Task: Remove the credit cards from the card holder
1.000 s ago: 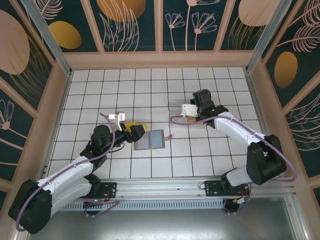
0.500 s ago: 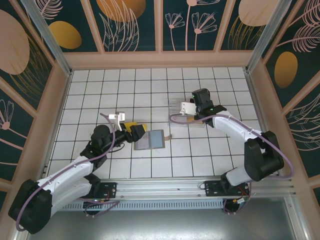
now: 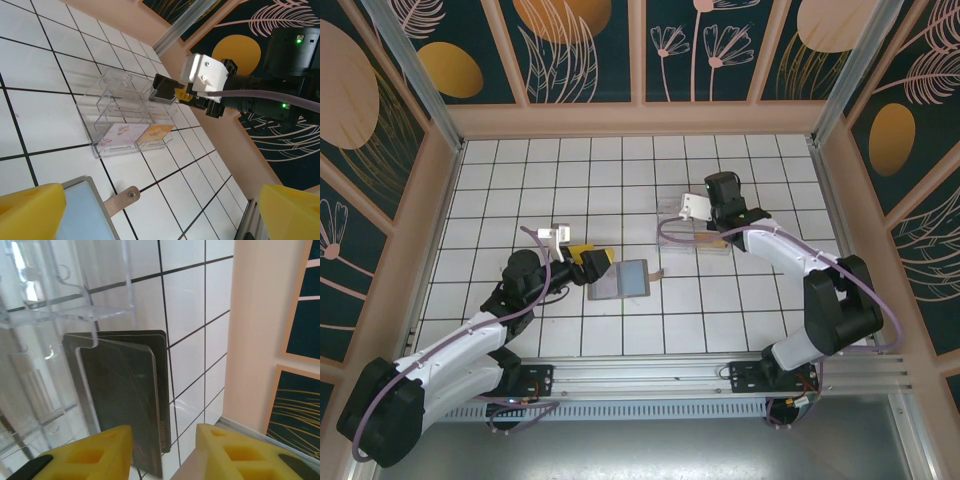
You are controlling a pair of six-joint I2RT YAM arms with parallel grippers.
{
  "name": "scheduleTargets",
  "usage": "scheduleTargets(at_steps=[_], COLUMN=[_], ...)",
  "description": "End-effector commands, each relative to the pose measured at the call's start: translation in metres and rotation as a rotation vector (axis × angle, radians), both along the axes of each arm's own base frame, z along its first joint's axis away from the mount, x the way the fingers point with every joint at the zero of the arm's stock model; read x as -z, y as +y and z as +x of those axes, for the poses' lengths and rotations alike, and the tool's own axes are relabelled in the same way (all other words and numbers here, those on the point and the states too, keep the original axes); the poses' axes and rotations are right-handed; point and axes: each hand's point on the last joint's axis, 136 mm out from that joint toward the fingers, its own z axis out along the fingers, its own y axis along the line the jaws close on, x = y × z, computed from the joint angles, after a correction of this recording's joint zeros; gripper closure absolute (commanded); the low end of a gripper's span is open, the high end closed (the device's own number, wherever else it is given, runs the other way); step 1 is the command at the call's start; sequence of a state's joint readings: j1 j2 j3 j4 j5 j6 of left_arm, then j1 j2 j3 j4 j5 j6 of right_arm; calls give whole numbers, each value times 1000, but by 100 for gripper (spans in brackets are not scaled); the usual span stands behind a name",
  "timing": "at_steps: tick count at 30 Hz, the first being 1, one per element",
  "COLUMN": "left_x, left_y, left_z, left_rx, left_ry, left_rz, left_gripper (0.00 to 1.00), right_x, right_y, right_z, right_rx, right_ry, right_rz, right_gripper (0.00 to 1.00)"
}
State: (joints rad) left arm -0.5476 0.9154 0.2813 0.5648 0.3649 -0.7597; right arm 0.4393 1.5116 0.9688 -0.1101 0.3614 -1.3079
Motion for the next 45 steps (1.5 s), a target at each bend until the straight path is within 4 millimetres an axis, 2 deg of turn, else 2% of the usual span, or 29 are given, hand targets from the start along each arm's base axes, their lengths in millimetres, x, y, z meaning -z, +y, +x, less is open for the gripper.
scheduleTargets(at_steps=[1, 7, 11, 13, 17, 20, 24, 27, 30, 37, 41, 45], left_x=[-2, -2, -1, 0, 7, 16, 36, 50, 67, 106, 117, 118], left_y=[0, 0, 1, 2, 2, 0, 3, 5, 12, 31, 33, 31], left_z=[0, 0, 2, 3, 7, 11, 21, 21, 18, 4, -3, -4], left_rx=[5, 3, -5, -15, -24, -27, -67, -82, -114, -186, -194, -186], left_ry=[-19, -21, -19, -16, -1, 22, 91, 170, 262, 455, 512, 526], left_rz=[5, 7, 14, 21, 43, 77, 139, 161, 200, 278, 274, 269], left_gripper=[2, 1, 1, 1, 1, 1, 1, 1, 5, 25, 30, 36], right_x=[-11, -23, -50, -66, -82, -81, -73, -58, -28, 39, 69, 94], right_y=[-3, -2, 2, 8, 28, 46, 80, 104, 120, 156, 173, 176], right_z=[16, 22, 24, 20, -2, -26, -66, -93, -114, -150, -161, -162], right_rx=[24, 52, 140, 198, 270, 308, 302, 335, 397, 536, 570, 612], right_ry=[-68, -91, -120, -131, -73, 14, 164, 281, 398, 604, 663, 685], right_rz=[-5, 27, 187, 320, 616, 829, 1065, 1207, 1271, 1261, 1201, 1142], right_gripper=[60, 58, 58, 57, 55, 55, 59, 59, 61, 67, 71, 74])
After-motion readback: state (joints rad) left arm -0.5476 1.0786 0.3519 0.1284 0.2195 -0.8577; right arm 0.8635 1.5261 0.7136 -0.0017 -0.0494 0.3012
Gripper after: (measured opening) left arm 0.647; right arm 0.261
